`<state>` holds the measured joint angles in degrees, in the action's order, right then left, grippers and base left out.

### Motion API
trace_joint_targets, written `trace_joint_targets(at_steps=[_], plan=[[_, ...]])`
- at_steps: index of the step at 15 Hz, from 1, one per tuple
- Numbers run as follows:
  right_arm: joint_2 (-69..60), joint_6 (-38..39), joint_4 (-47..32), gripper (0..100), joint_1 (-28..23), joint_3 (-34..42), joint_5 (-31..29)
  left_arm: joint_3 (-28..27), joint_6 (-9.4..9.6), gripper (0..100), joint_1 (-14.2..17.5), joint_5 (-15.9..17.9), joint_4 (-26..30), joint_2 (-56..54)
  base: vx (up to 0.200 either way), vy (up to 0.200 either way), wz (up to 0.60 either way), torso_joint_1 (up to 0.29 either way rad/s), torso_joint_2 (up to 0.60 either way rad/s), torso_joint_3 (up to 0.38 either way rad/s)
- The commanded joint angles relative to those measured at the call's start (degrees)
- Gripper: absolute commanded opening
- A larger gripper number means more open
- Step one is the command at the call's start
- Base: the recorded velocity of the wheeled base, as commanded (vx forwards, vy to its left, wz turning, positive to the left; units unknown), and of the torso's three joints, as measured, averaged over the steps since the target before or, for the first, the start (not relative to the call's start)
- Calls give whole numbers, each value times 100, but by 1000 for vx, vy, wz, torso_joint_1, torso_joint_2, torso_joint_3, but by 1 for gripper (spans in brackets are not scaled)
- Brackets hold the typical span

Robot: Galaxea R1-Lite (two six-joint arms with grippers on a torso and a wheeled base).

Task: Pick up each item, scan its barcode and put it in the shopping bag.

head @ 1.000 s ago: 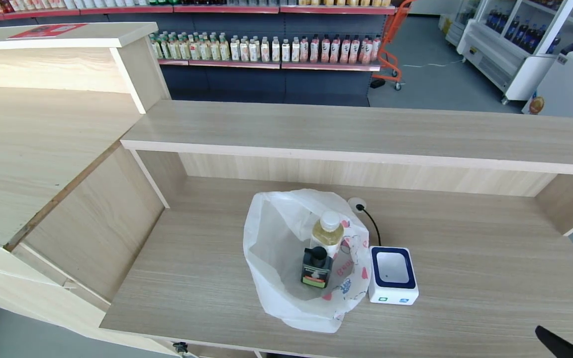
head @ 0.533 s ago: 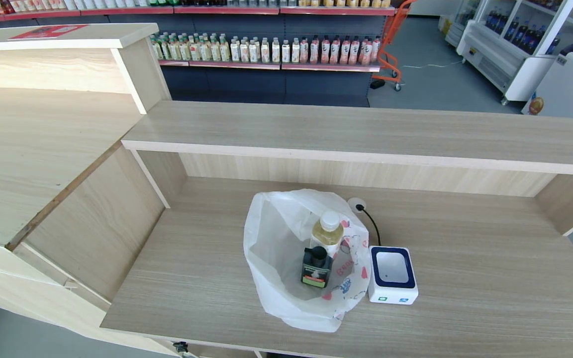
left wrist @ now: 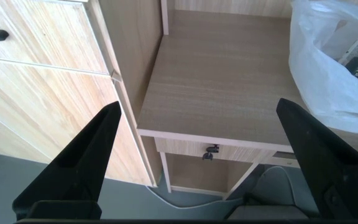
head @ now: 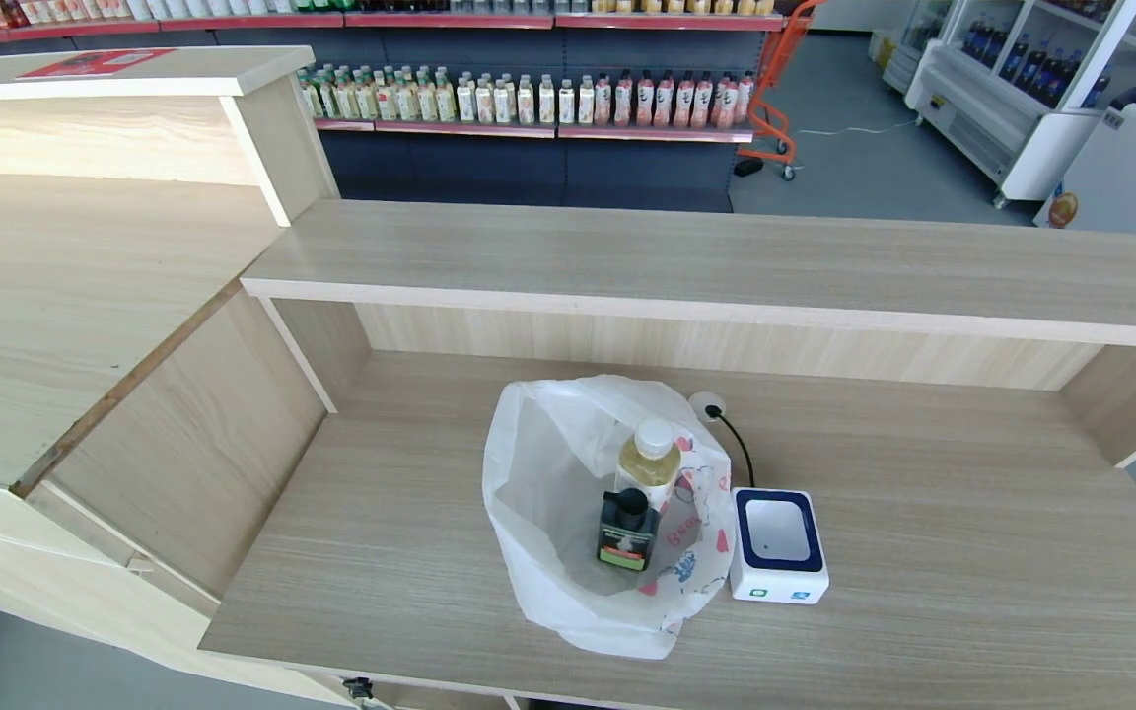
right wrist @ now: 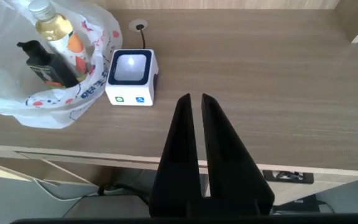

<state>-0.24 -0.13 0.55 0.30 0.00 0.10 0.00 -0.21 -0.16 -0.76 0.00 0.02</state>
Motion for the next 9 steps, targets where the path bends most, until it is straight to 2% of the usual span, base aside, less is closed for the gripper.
trace_joint_targets(at_steps=[1, 3, 9], plan=[[24, -4, -2, 0, 5, 0, -1, 0, -6, 100, -2, -4, 0, -2, 0, 0, 0, 0, 0, 0], [24, -4, 7, 0, 5, 0, 8, 0, -23, 100, -2, -4, 0, -2, 0, 0, 0, 0, 0, 0], [24, -13, -2, 0, 5, 0, -1, 0, 21, 100, -2, -4, 0, -2, 0, -200, 0, 3, 3, 2]])
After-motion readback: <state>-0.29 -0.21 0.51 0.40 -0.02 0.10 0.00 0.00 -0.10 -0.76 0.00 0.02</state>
